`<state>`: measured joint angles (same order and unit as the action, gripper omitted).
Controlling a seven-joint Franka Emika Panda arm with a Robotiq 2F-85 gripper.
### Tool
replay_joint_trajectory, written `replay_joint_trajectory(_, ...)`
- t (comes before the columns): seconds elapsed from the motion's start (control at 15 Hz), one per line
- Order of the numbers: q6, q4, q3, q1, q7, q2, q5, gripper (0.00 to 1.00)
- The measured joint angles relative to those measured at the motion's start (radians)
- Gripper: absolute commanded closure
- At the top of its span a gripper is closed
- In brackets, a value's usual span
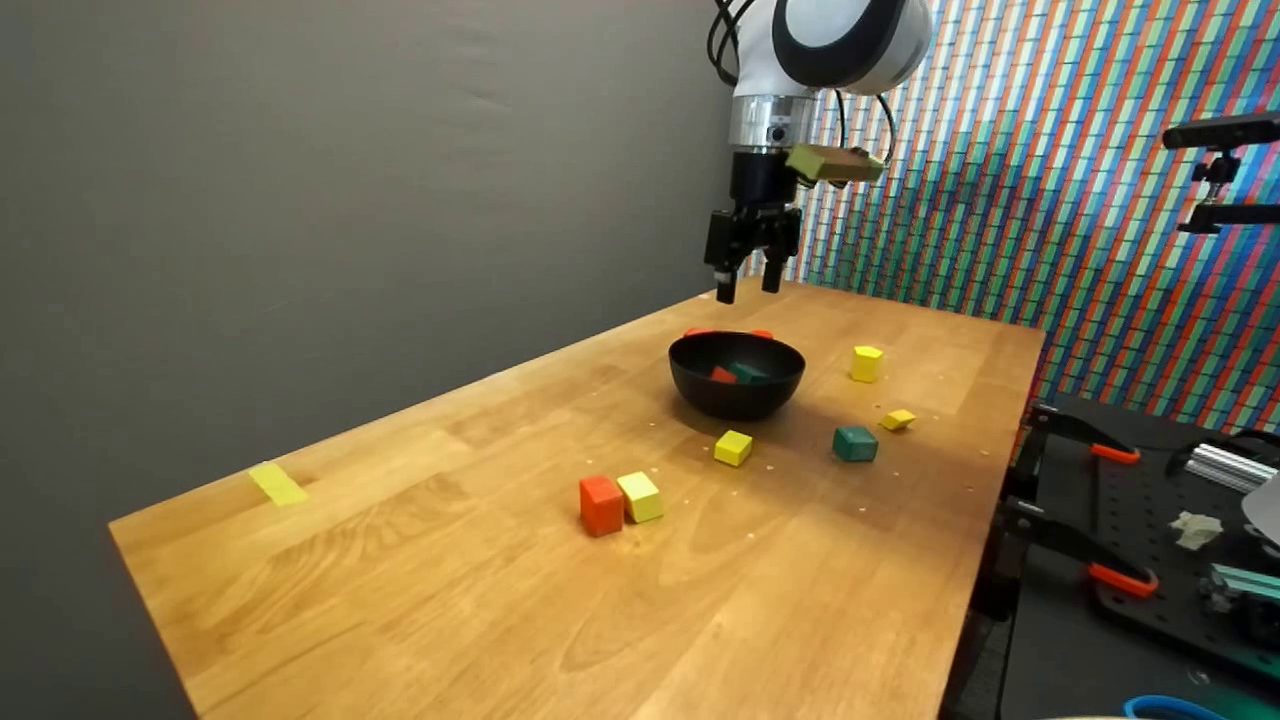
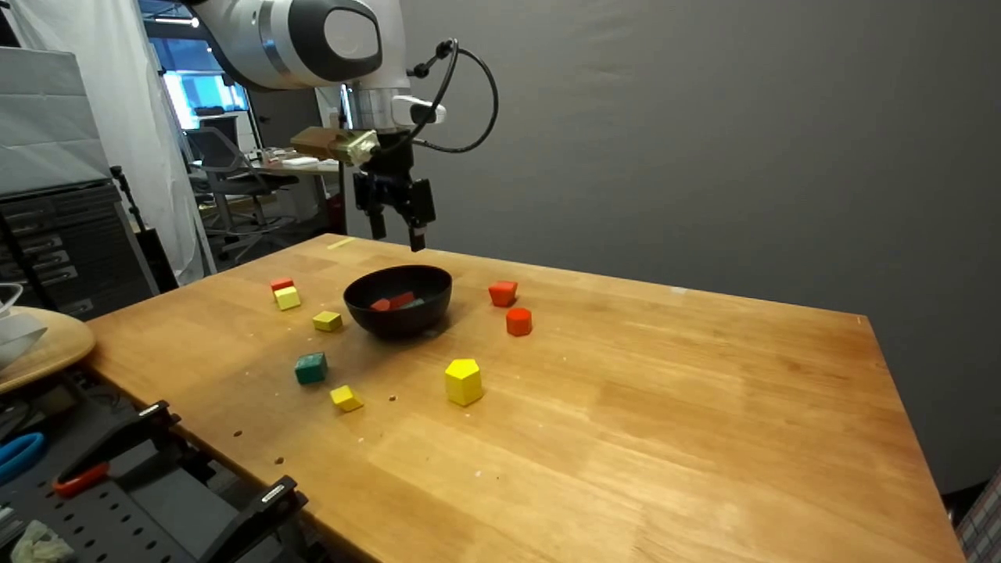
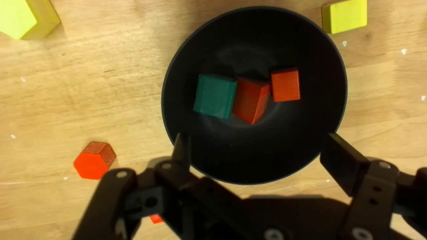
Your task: Put all the toy blocks into the bowl.
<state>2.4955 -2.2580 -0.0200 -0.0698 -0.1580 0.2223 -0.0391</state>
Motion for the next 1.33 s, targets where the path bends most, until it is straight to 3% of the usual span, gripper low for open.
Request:
replay_joint_trajectory(0.2,0.158,0.044,0.029,0.011,-0.018,0.068,0.000,0.00)
replay_joint_trajectory(0.4,0.274,0.162,0.078,0.033,-0.018,0.188,0.013,0.00)
replay_joint_trajectory(0.73,0.269,0.385,0.136,0.041,-0.018,0.405,0.030,0.00)
replay_joint_trajectory(1.07,0.147,0.520,0.133,0.044,-0.018,0.539,0.028,0.00)
replay_joint_trajectory(1.13,0.117,0.534,0.133,0.045,-0.018,0.549,0.027,0.21)
replay_joint_trajectory(1.33,0.041,0.560,0.133,0.052,-0.018,0.560,0.027,0.42)
